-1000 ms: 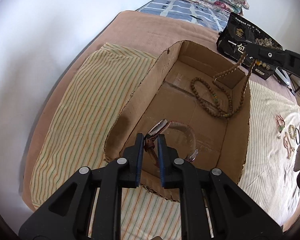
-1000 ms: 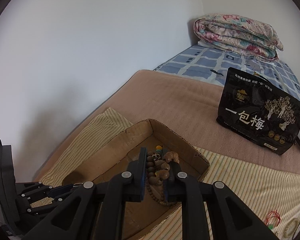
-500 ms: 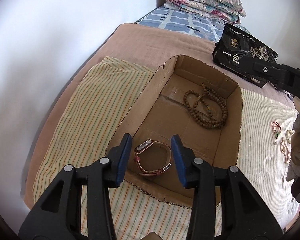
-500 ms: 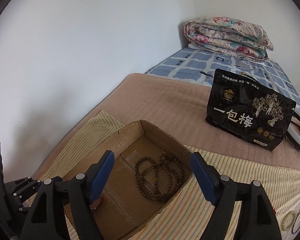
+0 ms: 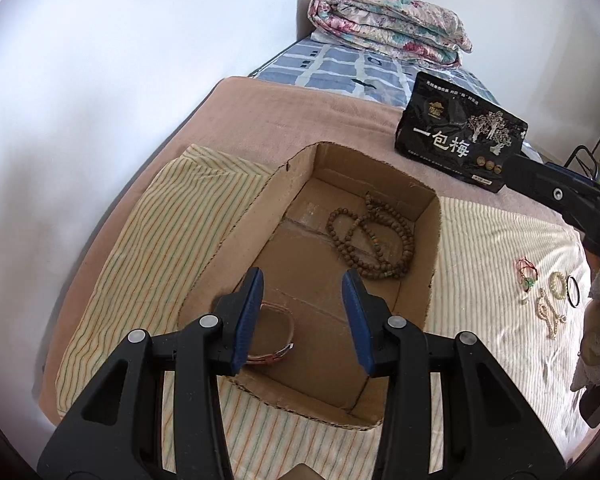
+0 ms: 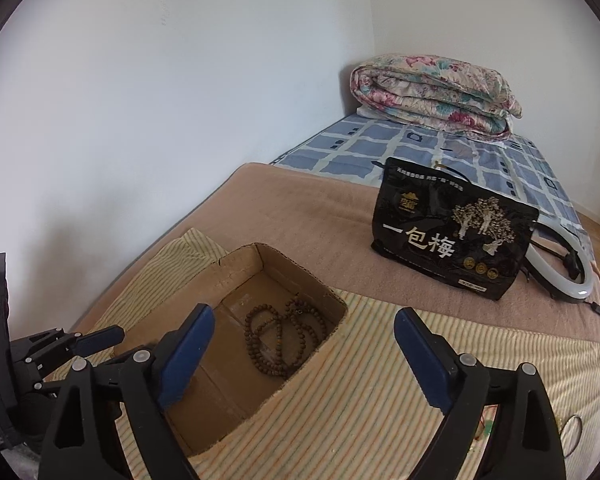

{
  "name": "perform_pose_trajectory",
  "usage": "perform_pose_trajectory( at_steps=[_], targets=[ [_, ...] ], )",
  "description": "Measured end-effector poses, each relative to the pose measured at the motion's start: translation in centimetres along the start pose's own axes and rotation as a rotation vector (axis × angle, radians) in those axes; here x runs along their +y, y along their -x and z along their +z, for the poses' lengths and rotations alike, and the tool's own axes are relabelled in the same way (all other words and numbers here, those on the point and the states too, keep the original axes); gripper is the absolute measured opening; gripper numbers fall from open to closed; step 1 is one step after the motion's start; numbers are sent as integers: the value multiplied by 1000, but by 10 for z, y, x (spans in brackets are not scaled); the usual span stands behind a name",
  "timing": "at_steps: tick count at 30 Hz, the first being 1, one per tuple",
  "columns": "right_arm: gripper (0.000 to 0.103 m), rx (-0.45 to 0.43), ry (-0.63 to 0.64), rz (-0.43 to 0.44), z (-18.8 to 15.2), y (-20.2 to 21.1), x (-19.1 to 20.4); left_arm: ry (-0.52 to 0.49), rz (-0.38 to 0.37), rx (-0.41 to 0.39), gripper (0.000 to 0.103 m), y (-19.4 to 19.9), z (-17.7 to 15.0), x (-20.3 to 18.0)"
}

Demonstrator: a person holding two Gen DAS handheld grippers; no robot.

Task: Organize jewelry
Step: 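Move both tools back toward the pearl necklace and pendant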

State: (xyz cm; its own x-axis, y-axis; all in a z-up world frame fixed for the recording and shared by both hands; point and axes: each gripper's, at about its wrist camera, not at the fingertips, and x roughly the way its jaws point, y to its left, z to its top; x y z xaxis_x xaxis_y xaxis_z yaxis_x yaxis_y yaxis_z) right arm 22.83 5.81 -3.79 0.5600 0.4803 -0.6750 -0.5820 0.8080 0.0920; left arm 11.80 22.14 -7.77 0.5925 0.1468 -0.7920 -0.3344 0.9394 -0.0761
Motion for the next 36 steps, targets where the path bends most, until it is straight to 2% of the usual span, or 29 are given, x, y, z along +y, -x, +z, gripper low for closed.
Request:
perform_pose_trajectory(
  at_steps=[5,13,24,30,34,36],
  targets=[
    [98,-27,-24,-58,-18,36,-30,-23,-72,-27,42,6,0,-24],
    [103,-53,-79,-154,-51,95,-93,-120,-136,-25,42,16,-3,-82],
    [103,-46,-313,-308,-120,135,-212,-201,-241,16,42,10,-17,-149],
    [103,10,-368,-317,-150,139,-256,-238,-283,71,42,-7,-27,-177],
    [102,52,-330,-296,-167,132,-261,-261,-313,89,42,-16,-30,-192],
    [97,85,-298,-271,-174,124,-256,-279,-325,101,42,-21,-33,-201]
  ],
)
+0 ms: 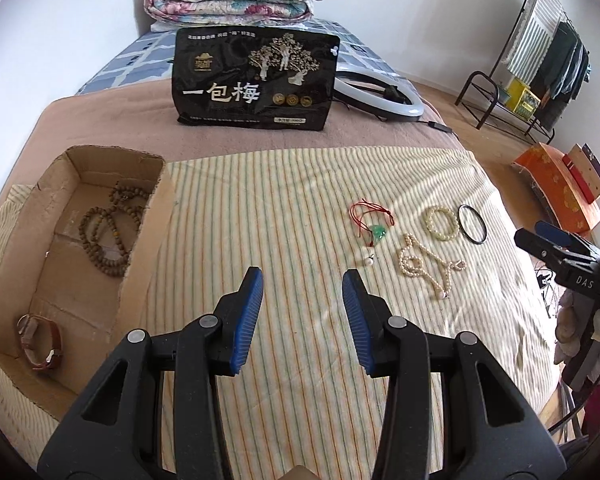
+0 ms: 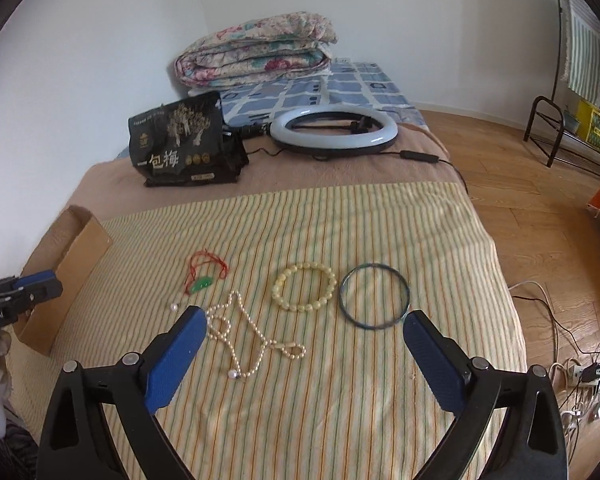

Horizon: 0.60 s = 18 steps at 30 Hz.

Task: Organize jewelry
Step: 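Move both tools back toward the pearl necklace and pendant, then grasp the pearl pendant with the left tool while the right tool grasps the pearl necklace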

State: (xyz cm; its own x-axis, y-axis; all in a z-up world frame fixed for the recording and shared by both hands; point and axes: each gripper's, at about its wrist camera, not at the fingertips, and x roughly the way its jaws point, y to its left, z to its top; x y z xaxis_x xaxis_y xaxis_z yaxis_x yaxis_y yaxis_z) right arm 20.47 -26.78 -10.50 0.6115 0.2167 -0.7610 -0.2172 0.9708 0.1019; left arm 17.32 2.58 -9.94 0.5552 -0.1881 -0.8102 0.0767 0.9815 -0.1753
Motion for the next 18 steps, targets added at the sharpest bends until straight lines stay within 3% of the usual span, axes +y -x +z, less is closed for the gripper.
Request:
perform_pose_trajectory(
  at_steps=[10,14,18],
  targets=[
    [89,83,215,104,-18,-34,37,-84,-69,73,42,-44,-3,-32],
    [88,106,256,121,-17,-49,42,-113,-81,112,32,-67,-3,-40],
    [83,132,266,138,-18,-63,38,-136,-94,130,31,-85,-2,-46]
  ],
)
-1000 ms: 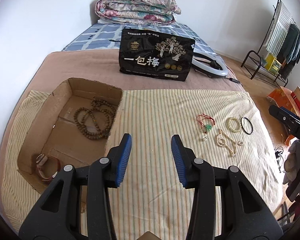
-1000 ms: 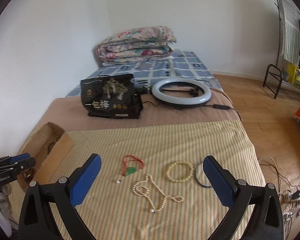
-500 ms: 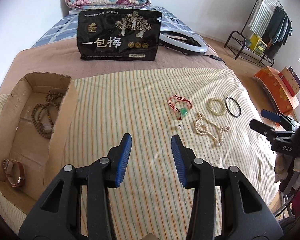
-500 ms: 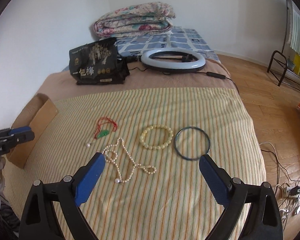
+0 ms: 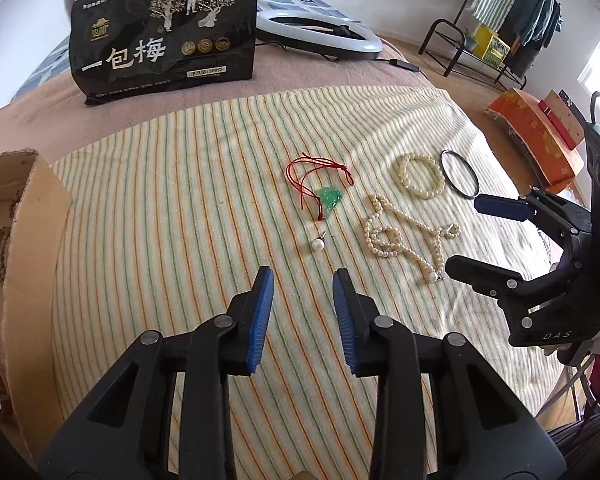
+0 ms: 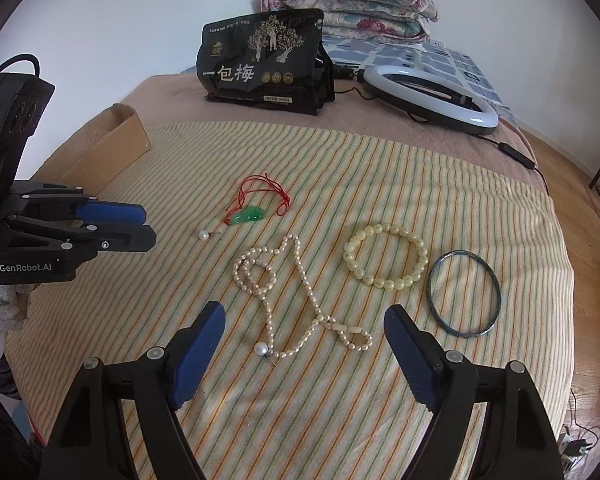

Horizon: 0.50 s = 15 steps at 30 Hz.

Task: Organize jewelry
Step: 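Grasp the pearl pendant with the left tool while the right tool grasps the pearl necklace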

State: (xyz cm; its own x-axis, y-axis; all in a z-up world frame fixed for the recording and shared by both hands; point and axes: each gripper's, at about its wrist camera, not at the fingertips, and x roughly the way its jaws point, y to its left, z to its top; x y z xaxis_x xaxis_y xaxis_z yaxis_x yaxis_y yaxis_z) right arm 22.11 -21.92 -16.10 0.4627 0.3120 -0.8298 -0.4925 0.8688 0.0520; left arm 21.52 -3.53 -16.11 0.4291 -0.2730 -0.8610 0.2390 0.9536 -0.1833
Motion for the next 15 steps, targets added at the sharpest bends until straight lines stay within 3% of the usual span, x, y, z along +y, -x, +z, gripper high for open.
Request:
perform_pose_trajectory(
  at_steps=[3,5,15],
  targets=[
    [79,13,1,27,-1,-8,-3,-19,-14,-1,30,-11,6,-4],
    [78,17,13,38,-1,-12,-2,-27,-21,5,23,-18,9,-6],
    [74,36,70,55,-3,-32,8,-41,-33,32,23,-38,15,-9]
  ],
)
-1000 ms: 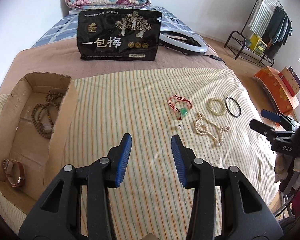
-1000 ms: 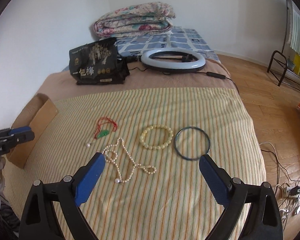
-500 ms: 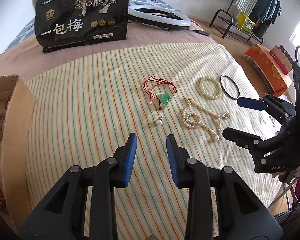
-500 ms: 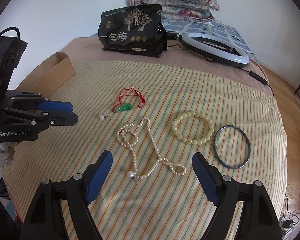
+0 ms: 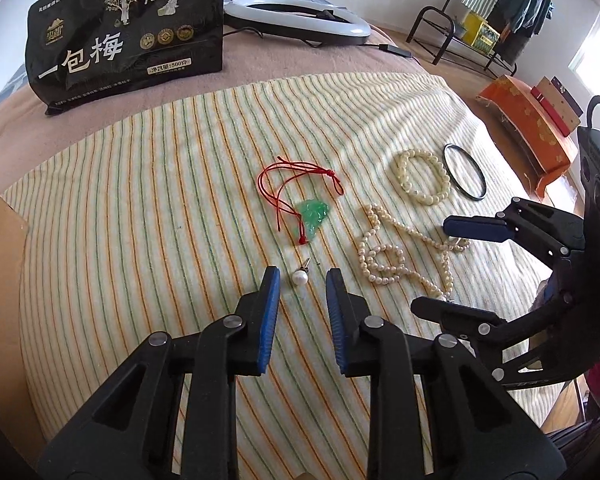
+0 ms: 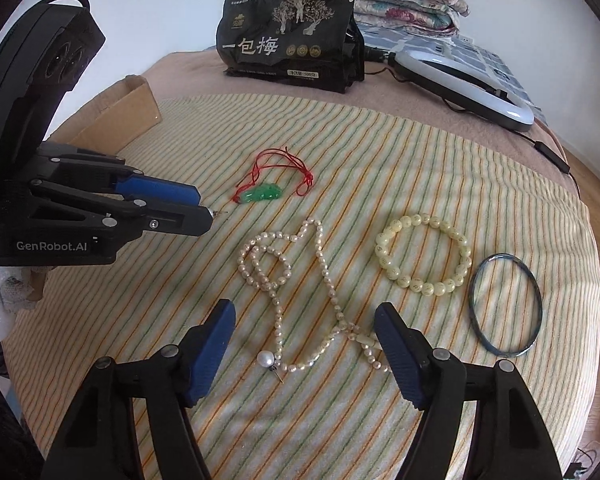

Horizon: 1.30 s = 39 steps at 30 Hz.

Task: Organize jewelry
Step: 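Grasp the pearl pendant with the left tool while the right tool grasps the pearl necklace, then carry the pearl pendant with the left tool while the right tool carries the pearl necklace to the box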

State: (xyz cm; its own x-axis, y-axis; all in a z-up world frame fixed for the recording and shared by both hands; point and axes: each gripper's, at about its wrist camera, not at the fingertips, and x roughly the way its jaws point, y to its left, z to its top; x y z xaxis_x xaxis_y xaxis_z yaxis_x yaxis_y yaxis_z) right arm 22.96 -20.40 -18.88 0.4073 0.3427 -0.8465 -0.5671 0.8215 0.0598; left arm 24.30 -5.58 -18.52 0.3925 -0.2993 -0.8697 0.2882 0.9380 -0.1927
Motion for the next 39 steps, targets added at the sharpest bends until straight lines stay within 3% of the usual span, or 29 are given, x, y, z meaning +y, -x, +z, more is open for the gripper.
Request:
perform_pose_trajectory(
  at_steps=[4,10,14,19,23,39],
  targets=[
    [71,6,23,-19,2,-7,5,-17,5,5,23,-4,0,-1],
    [52,-1,35,-42,3,-8,5,-38,18,8,23,-8,-3,-3],
    [44,-11,30,-37,4,-8,3,-53,27,6,16,-12,-2,-4],
    [25,-17,46,-34,5,-10,7,-45,30,4,7,-12,-2,-3],
    [4,-15,53,-38,7,-10,11,-46,38,0,6,-11,-2,-3],
    [1,-103,1,-30,22,24,10,2,51,-69,6,18,5,7]
  ],
)
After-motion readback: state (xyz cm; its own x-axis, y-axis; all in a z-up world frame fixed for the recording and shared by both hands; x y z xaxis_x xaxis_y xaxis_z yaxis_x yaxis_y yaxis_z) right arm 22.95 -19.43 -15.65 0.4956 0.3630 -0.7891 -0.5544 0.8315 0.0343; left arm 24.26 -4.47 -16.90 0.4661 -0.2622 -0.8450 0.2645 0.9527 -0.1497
